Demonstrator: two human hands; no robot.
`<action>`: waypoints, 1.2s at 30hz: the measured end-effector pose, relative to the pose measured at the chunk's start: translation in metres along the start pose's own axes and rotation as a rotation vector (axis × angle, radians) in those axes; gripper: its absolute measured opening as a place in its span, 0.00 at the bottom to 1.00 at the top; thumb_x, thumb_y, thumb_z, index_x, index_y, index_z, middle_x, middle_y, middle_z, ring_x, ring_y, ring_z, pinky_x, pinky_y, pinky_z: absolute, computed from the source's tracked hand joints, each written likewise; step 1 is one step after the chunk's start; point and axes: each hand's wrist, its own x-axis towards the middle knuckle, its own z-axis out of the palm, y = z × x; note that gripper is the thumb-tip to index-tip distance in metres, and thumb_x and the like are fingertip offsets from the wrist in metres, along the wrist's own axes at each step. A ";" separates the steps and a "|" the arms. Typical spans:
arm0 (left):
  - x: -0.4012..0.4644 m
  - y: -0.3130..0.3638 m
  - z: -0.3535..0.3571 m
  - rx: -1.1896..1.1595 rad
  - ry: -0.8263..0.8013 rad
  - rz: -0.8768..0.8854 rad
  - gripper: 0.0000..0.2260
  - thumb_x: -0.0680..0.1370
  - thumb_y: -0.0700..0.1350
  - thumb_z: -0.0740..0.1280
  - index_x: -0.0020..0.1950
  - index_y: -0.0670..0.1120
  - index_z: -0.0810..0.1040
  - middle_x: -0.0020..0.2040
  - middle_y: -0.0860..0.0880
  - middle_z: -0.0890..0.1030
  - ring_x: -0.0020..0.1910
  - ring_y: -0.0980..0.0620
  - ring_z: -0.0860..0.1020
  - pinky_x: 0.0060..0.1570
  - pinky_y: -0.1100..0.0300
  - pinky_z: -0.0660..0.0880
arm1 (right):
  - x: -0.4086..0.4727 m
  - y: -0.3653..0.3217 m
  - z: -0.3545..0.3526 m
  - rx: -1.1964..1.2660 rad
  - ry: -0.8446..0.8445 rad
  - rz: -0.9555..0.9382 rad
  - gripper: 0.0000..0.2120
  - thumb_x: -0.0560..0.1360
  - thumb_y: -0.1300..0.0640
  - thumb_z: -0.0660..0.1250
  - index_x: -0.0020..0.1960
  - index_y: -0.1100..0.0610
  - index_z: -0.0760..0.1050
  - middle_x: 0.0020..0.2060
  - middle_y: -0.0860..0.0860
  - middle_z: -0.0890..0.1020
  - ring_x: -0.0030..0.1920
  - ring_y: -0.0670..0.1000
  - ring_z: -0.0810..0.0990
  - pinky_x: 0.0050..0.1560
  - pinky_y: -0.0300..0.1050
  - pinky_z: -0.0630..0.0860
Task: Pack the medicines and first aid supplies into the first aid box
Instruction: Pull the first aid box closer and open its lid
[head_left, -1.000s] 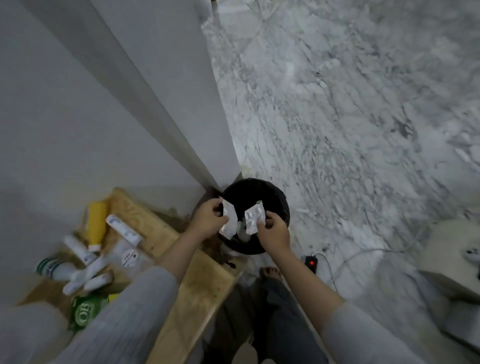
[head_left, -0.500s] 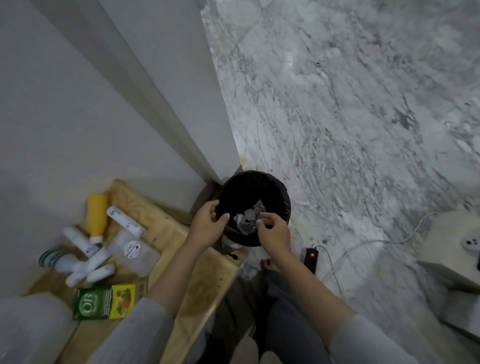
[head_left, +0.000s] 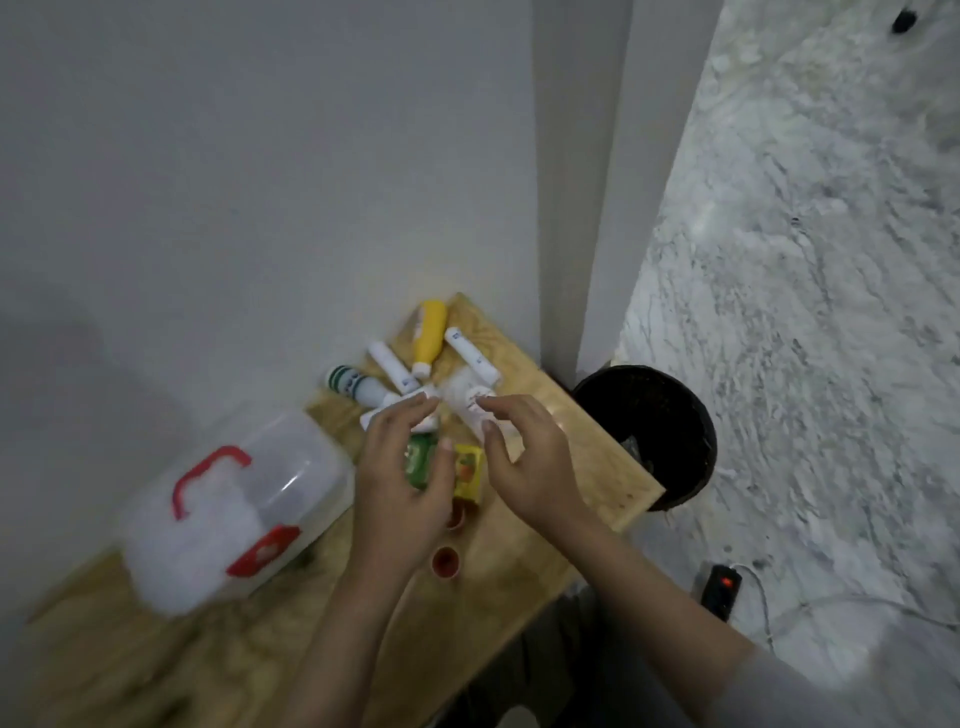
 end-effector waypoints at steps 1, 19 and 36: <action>-0.012 -0.009 -0.021 0.029 0.044 0.036 0.14 0.74 0.44 0.65 0.60 0.48 0.76 0.59 0.51 0.76 0.61 0.61 0.72 0.61 0.71 0.65 | -0.005 -0.016 0.015 0.017 -0.043 -0.064 0.10 0.74 0.64 0.65 0.54 0.59 0.78 0.49 0.53 0.82 0.52 0.50 0.78 0.55 0.44 0.75; -0.108 -0.195 -0.109 0.197 0.377 -0.169 0.36 0.71 0.51 0.73 0.70 0.69 0.55 0.78 0.56 0.45 0.77 0.49 0.53 0.65 0.56 0.66 | -0.012 -0.028 0.155 -0.259 -0.582 -0.810 0.16 0.70 0.52 0.70 0.58 0.49 0.78 0.66 0.55 0.74 0.70 0.58 0.67 0.62 0.67 0.68; -0.116 -0.206 -0.108 0.227 0.533 -0.070 0.33 0.71 0.42 0.73 0.69 0.65 0.64 0.77 0.53 0.55 0.75 0.48 0.57 0.64 0.46 0.73 | -0.020 -0.009 0.152 -0.318 -0.431 -1.173 0.16 0.73 0.46 0.67 0.57 0.52 0.77 0.66 0.64 0.72 0.69 0.66 0.66 0.59 0.70 0.70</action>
